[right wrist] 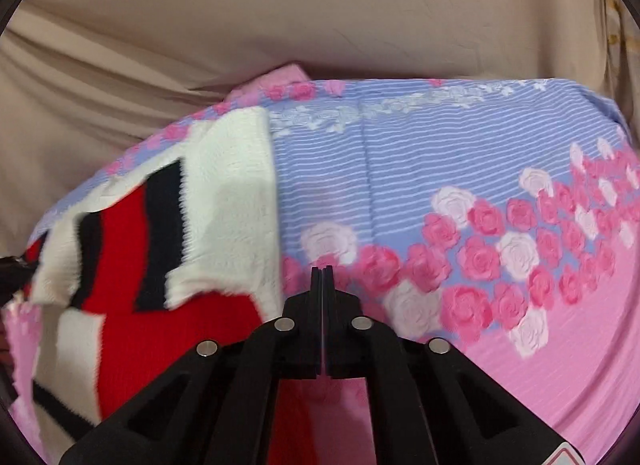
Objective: Fold small clothes
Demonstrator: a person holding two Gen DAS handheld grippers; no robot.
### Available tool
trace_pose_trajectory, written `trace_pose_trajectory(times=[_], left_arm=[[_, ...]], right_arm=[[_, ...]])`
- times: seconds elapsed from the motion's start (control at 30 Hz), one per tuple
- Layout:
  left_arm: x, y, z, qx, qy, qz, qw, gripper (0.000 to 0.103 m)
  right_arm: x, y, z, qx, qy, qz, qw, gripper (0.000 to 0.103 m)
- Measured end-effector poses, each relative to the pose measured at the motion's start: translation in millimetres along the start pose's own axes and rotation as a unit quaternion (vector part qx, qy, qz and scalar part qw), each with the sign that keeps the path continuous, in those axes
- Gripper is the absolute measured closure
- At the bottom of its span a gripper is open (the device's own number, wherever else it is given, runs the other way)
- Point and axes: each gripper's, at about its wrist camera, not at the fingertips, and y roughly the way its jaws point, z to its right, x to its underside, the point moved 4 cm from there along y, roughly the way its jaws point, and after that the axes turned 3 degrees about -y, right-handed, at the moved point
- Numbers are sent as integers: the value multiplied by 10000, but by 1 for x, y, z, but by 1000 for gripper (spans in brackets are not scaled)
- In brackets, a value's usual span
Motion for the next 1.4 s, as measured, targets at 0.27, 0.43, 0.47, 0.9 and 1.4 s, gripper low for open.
trace_pose_trajectory(times=[0.27, 0.43, 0.47, 0.9, 1.4], left_arm=[[54, -10, -7, 598, -458, -353, 9965, 19], [38, 22, 16, 408, -160, -264, 9987, 62], [29, 28, 15, 450, -230, -278, 9983, 66], [20, 13, -12, 1225, -1317, -263, 9833, 18], [15, 31, 0, 1067, -1433, -571, 9823, 41]], right_arm=[[18, 45, -66, 659, -1661, -287, 9835, 54], [-5, 26, -30, 501, -709, 32, 9962, 92], [-8, 24, -21, 545, -578, 58, 9968, 92], [18, 12, 3, 626, -285, -129, 9975, 93], [66, -56, -36, 82, -306, -75, 9995, 84]])
